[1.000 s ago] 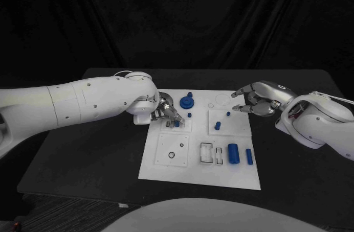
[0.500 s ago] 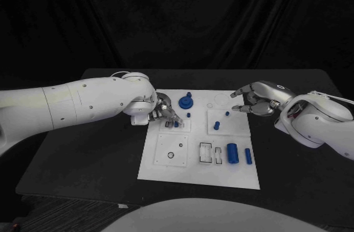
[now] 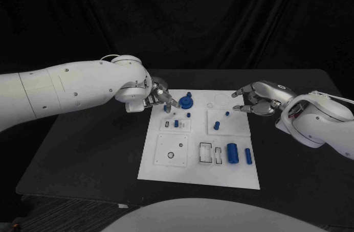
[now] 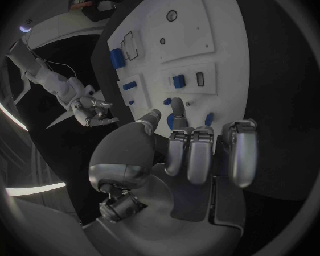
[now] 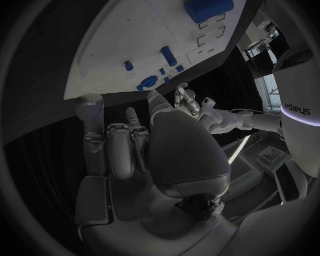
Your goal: Assemble the parts on the task board
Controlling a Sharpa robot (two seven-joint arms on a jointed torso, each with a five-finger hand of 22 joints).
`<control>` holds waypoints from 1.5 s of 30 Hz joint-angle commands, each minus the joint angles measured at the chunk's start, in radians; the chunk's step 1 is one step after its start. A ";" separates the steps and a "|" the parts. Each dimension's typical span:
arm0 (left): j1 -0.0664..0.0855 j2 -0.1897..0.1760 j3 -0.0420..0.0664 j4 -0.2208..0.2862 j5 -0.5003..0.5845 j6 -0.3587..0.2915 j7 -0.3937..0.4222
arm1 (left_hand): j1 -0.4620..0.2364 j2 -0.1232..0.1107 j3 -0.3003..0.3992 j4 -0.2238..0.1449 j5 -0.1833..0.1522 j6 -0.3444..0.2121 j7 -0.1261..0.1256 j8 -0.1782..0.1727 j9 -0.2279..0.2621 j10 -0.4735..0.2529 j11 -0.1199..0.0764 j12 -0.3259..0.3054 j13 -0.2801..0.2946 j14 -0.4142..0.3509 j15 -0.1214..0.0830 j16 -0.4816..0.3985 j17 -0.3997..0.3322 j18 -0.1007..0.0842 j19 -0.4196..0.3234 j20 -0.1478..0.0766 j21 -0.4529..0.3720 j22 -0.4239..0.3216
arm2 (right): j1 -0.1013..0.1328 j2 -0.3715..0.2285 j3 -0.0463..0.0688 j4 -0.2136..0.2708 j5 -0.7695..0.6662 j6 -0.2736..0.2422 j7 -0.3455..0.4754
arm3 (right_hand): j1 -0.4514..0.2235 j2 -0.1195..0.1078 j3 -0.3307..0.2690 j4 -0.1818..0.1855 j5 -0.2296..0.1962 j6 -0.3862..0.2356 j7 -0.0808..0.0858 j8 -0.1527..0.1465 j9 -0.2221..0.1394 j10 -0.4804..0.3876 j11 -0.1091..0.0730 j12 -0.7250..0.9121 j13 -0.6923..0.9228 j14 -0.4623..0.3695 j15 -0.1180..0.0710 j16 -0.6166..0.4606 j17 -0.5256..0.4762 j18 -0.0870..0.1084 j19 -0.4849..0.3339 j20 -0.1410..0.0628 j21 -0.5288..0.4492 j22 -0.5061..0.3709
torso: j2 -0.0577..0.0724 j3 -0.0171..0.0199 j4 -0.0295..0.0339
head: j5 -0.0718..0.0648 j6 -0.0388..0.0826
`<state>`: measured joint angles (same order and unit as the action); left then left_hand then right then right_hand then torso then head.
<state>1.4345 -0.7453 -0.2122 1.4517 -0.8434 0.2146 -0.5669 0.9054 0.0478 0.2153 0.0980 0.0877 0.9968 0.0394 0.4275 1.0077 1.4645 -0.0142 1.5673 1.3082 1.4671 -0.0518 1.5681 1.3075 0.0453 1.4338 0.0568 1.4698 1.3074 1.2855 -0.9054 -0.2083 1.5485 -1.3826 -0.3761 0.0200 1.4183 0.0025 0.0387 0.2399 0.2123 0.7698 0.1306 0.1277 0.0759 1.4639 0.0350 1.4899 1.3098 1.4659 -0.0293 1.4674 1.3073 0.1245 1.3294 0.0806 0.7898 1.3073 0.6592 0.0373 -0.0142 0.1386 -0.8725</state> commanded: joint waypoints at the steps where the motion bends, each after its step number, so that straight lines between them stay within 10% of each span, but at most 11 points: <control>1: 0.017 0.006 0.001 -0.001 0.002 -0.046 0.014 | 0.009 -0.004 -0.007 -0.002 -0.005 -0.003 -0.003 0.006 0.002 0.106 -0.007 0.004 0.263 0.104 -0.007 0.003 0.263 -0.007 0.009 0.000 0.005 0.177 | -0.002 0.000 0.001 -0.001 -0.002 0.006 -0.018 | -0.006 0.008 -0.006 -0.002 0.005 0.010 0.001 -0.002 -0.002 -0.006 0.001 -0.006 0.173 0.058 0.003 -0.006 0.176 0.006 -0.009 0.001 -0.005 0.091 | 0.001 -0.0007 0.0006 | 0.000 0.000; 21: 0.026 0.039 0.000 -0.136 0.002 -0.034 0.053 | 0.040 0.001 -0.007 -0.009 0.005 -0.014 -0.003 -0.005 0.004 0.106 -0.008 0.004 0.263 0.104 -0.009 0.003 0.263 -0.007 0.010 -0.003 0.004 0.178 | -0.002 -0.001 0.001 -0.002 -0.002 0.012 -0.016 | -0.008 0.009 -0.007 0.000 0.005 0.010 0.000 -0.003 -0.002 -0.006 0.001 -0.007 0.173 0.059 0.003 -0.005 0.177 0.005 -0.009 0.001 -0.005 0.091 | 0.002 -0.0011 -0.0025 | 0.007 0.000; 45: -0.042 0.093 0.000 -0.271 -0.052 0.015 0.068 | 0.036 -0.006 -0.033 0.010 -0.017 -0.026 0.004 -0.018 0.007 0.106 -0.002 0.004 0.263 0.104 -0.005 0.003 0.263 -0.006 0.004 0.000 -0.002 0.176 | -0.003 -0.008 0.001 0.006 -0.002 0.014 -0.017 | -0.008 0.009 -0.007 -0.001 0.006 0.010 0.000 -0.003 -0.002 -0.006 0.001 -0.007 0.172 0.059 0.002 -0.005 0.177 0.006 -0.009 0.001 -0.006 0.091 | 0.002 0.0001 -0.0002 | 0.004 0.000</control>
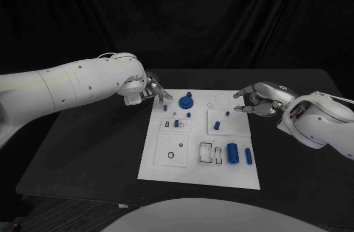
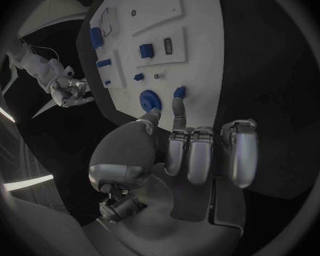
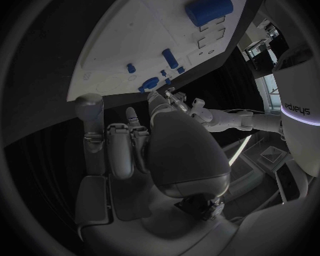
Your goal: Assemble the parts on the task board
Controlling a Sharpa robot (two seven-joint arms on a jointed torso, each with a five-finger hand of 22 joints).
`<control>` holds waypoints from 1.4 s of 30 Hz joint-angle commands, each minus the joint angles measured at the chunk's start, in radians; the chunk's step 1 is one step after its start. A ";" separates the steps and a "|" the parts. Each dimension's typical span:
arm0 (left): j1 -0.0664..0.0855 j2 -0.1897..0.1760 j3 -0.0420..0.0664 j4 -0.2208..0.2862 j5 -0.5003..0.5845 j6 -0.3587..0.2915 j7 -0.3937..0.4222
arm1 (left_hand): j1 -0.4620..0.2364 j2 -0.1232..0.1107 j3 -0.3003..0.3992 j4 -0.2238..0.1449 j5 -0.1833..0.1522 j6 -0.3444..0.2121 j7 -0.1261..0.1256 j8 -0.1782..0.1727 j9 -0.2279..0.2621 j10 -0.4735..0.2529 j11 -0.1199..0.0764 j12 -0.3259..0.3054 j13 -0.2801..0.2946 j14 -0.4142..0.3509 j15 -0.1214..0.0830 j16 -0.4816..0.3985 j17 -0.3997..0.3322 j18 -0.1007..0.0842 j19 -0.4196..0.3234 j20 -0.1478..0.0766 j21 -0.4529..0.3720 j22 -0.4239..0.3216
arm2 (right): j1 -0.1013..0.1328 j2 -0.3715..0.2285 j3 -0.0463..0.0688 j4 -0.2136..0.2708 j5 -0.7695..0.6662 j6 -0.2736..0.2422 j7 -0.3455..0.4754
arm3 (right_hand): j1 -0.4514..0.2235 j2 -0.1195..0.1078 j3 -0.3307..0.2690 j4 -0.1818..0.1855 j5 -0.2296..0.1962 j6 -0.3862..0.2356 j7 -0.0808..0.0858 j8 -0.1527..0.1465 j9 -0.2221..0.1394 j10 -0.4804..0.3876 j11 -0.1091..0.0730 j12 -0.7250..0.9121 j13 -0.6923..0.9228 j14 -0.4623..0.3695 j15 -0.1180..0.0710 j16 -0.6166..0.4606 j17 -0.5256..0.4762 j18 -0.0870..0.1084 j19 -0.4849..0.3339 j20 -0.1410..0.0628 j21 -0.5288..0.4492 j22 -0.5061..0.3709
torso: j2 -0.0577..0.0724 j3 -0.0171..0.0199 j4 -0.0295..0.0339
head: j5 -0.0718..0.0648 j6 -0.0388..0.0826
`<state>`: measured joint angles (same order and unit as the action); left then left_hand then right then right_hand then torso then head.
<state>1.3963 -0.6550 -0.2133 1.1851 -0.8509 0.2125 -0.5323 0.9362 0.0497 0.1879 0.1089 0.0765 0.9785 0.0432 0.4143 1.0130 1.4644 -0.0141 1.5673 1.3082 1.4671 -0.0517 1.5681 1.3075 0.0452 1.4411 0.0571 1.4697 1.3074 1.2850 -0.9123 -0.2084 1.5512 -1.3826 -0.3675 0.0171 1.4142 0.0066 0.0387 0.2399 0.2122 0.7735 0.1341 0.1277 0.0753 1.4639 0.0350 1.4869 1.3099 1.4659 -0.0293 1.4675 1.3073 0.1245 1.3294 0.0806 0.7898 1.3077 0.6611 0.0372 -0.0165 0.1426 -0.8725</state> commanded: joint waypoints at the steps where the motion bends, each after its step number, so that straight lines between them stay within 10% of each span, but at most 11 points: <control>1: -0.006 0.003 0.001 -0.007 -0.057 0.018 0.039 | 0.005 -0.008 -0.006 -0.001 -0.006 -0.008 0.001 -0.005 0.001 0.106 -0.002 0.003 0.263 0.104 -0.005 0.003 0.263 -0.006 -0.003 -0.001 -0.002 0.176 | -0.002 -0.002 0.001 0.003 -0.002 0.005 -0.015 | -0.004 0.005 -0.007 -0.001 0.006 0.007 -0.003 -0.003 -0.001 -0.006 0.001 -0.004 0.172 0.059 0.002 -0.005 0.177 0.006 -0.009 0.001 -0.006 0.090 | 0.000 0.0001 0.0014 | 0.001 0.000; 42: -0.026 0.021 0.001 -0.038 -0.102 0.068 0.078 | -0.006 -0.007 -0.028 0.020 -0.015 -0.012 0.004 -0.001 0.016 0.106 0.002 0.003 0.263 0.104 -0.001 0.003 0.263 -0.002 -0.016 0.003 -0.014 0.169 | -0.004 0.009 0.001 -0.005 -0.002 0.013 -0.013 | 0.000 0.006 -0.007 -0.005 0.013 0.009 -0.003 -0.003 -0.001 -0.008 0.001 -0.006 0.170 0.059 0.002 -0.006 0.176 0.006 -0.009 0.001 -0.009 0.090 | -0.001 0.0006 -0.0003 | 0.004 0.000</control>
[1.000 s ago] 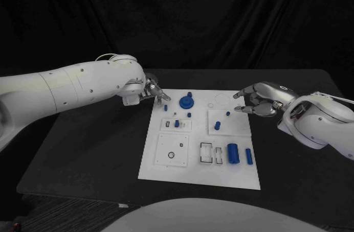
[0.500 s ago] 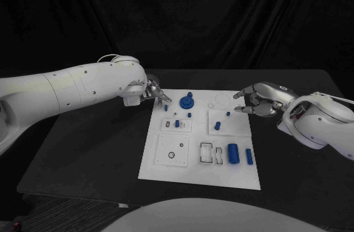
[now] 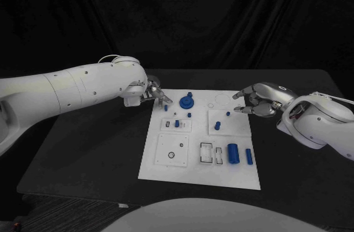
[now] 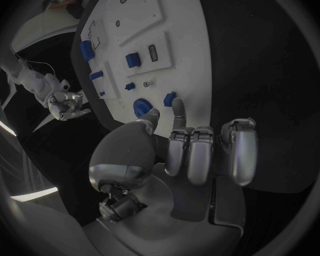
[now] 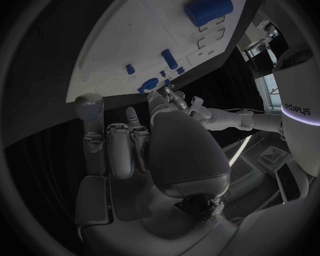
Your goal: Assemble the parts on the task board
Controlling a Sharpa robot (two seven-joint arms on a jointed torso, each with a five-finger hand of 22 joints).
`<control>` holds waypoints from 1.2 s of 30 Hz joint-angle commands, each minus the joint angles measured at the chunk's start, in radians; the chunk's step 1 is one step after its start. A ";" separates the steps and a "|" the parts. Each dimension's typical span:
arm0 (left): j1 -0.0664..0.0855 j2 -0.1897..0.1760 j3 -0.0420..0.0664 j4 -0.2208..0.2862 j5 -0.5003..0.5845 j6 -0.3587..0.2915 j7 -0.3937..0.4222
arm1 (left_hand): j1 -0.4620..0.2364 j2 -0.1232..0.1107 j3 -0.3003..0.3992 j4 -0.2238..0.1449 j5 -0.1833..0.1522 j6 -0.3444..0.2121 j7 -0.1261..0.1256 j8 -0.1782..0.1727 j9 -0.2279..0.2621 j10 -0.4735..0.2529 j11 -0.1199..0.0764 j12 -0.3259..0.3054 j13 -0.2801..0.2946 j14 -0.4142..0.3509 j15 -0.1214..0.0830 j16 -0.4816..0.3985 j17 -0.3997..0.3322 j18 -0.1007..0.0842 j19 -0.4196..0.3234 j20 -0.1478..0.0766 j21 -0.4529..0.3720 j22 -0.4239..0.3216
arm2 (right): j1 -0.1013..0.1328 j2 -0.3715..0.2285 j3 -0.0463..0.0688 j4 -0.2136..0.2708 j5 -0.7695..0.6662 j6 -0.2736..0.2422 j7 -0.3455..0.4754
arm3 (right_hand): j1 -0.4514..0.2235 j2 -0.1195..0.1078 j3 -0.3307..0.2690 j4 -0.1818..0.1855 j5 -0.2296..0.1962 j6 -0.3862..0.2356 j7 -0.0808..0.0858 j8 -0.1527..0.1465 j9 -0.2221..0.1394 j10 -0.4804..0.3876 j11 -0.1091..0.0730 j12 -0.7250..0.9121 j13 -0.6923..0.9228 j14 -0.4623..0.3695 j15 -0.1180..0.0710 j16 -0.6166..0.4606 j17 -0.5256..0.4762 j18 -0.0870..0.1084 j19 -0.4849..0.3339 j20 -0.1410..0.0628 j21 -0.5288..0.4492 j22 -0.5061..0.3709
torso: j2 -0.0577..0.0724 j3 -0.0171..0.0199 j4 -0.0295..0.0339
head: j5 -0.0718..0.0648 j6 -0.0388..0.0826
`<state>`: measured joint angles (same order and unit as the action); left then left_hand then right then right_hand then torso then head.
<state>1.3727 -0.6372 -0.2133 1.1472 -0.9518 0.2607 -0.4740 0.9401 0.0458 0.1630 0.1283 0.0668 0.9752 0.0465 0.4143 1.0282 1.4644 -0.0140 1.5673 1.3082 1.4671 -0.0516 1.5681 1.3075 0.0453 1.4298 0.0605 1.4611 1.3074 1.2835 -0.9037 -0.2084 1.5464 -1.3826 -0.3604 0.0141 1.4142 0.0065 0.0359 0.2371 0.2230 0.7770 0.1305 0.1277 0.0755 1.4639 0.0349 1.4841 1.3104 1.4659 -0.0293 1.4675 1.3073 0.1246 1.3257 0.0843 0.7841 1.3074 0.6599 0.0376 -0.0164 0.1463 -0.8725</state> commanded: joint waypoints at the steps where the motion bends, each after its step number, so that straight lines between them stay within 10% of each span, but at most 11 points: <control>1: -0.002 0.004 0.001 0.000 -0.001 0.021 0.020 | -0.010 -0.003 -0.004 0.001 -0.005 -0.009 0.001 -0.001 0.001 0.106 0.002 0.003 0.263 0.104 -0.001 0.003 0.263 -0.002 -0.005 0.000 -0.005 0.169 | -0.003 0.000 0.001 -0.001 -0.002 0.006 -0.010 | 0.000 0.006 -0.004 -0.002 0.002 0.005 0.001 -0.003 -0.002 -0.008 0.001 -0.003 0.170 0.059 0.002 -0.006 0.176 0.006 -0.006 -0.002 -0.003 0.090 | 0.000 0.0002 0.0003 | 0.000 0.000; 36: -0.014 0.013 0.001 -0.008 -0.001 0.048 0.013 | 0.036 0.003 -0.007 -0.018 0.017 -0.023 0.004 -0.008 0.014 0.106 0.005 0.003 0.263 0.104 0.004 0.003 0.263 0.002 -0.020 0.005 -0.020 0.164 | -0.005 0.002 0.001 -0.002 -0.002 0.002 -0.009 | -0.001 0.006 -0.005 -0.002 0.003 0.006 0.001 -0.003 -0.002 -0.007 0.001 -0.003 0.170 0.058 0.002 -0.007 0.176 0.006 -0.005 -0.002 -0.003 0.090 | 0.001 0.0006 0.0002 | -0.002 0.000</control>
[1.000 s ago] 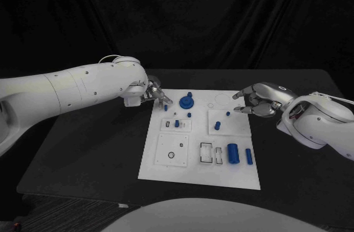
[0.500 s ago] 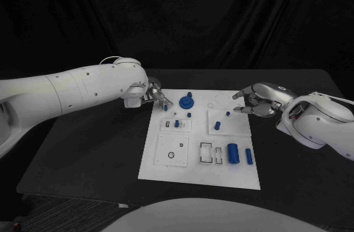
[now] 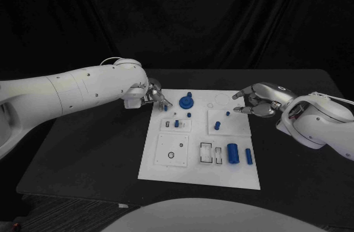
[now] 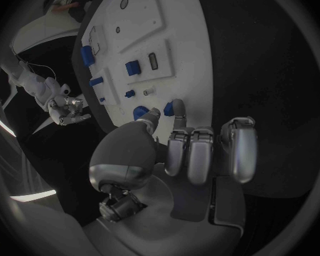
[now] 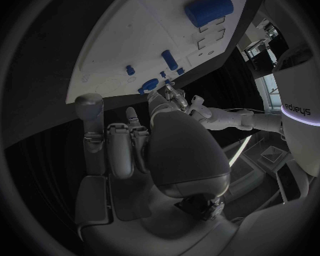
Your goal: Assemble the parts on the task board
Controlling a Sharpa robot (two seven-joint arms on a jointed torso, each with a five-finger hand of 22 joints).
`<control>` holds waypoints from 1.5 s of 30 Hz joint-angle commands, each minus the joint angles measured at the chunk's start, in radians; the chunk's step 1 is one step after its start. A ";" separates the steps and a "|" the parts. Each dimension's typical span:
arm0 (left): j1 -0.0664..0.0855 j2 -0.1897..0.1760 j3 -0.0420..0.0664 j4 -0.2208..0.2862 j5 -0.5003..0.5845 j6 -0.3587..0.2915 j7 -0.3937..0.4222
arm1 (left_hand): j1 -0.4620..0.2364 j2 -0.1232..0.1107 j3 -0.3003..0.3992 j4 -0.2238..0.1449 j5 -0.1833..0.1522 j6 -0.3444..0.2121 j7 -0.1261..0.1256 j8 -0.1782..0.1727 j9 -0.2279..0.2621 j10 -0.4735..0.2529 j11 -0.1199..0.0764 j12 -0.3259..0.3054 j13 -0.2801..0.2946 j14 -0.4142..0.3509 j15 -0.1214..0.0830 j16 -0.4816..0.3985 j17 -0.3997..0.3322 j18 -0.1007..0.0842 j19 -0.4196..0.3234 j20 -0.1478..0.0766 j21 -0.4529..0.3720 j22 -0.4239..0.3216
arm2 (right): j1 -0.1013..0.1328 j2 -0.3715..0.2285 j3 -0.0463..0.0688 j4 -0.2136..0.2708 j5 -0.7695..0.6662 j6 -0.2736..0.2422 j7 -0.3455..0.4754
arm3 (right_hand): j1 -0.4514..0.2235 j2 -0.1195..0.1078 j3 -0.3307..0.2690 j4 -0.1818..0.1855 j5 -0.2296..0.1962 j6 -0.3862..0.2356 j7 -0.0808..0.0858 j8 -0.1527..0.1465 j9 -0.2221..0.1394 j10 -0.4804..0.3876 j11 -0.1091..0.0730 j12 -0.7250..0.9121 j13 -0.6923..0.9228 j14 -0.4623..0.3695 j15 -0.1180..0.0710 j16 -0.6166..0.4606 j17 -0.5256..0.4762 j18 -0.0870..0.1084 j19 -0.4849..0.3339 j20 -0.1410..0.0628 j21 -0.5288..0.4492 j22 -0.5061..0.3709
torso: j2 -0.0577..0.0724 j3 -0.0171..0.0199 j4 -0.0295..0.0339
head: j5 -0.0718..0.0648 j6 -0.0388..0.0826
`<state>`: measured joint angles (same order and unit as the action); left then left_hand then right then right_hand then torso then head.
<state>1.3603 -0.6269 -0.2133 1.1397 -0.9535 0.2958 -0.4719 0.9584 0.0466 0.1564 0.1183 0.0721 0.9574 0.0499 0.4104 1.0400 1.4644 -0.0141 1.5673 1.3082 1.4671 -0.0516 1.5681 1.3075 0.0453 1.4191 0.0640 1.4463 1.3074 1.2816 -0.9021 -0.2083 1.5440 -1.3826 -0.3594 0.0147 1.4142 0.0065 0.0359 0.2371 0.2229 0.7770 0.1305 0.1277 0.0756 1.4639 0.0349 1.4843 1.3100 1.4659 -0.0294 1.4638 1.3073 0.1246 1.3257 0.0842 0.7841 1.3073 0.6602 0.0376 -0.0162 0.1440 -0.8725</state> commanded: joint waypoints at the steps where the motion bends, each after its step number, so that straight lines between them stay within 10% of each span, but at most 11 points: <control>1: -0.002 0.002 0.001 0.000 0.001 0.013 0.011 | 0.020 0.003 0.000 -0.010 0.015 -0.006 0.000 -0.005 0.003 0.106 0.005 0.003 0.263 0.104 0.004 0.003 0.263 0.002 -0.010 0.001 -0.006 0.163 | -0.003 0.000 0.001 0.000 -0.002 0.001 -0.010 | -0.004 0.005 -0.007 -0.001 0.004 0.007 0.001 -0.003 -0.002 -0.008 0.001 -0.004 0.169 0.058 0.002 -0.003 0.176 0.006 -0.006 -0.002 -0.005 0.090 | 0.000 0.0004 -0.0001 | 0.000 0.000; 45: -0.003 -0.003 0.001 0.000 0.001 0.005 0.048 | 0.091 -0.004 0.174 -0.121 0.266 -0.002 -0.011 -0.038 0.015 0.106 -0.005 0.003 0.263 0.104 -0.004 0.003 0.263 0.003 -0.009 -0.005 -0.019 0.176 | -0.010 0.004 0.001 -0.005 -0.002 0.016 -0.024 | -0.002 0.009 -0.005 -0.003 0.006 0.008 0.001 -0.003 -0.002 -0.008 0.001 -0.004 0.169 0.058 0.002 -0.005 0.174 0.007 -0.007 -0.002 -0.009 0.089 | 0.000 0.0001 0.0013 | 0.004 0.000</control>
<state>1.3589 -0.6300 -0.2132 1.1388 -0.9540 0.2960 -0.4496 1.0467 0.0521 0.3211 0.0017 0.3311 0.9498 0.0438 0.3765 1.0544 1.4644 -0.0140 1.5673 1.3082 1.4670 -0.0516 1.5681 1.3075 0.0452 1.4120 0.0640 1.4309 1.3073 1.2746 -0.8982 -0.2082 1.5393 -1.3826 -0.3521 0.0097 1.4142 0.0065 0.0359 0.2371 0.2229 0.7770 0.1305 0.1277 0.0750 1.4638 0.0348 1.4870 1.3099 1.4659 -0.0293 1.4638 1.3073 0.1246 1.3257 0.0842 0.7800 1.3078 0.6600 0.0376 -0.0152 0.1463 -0.8725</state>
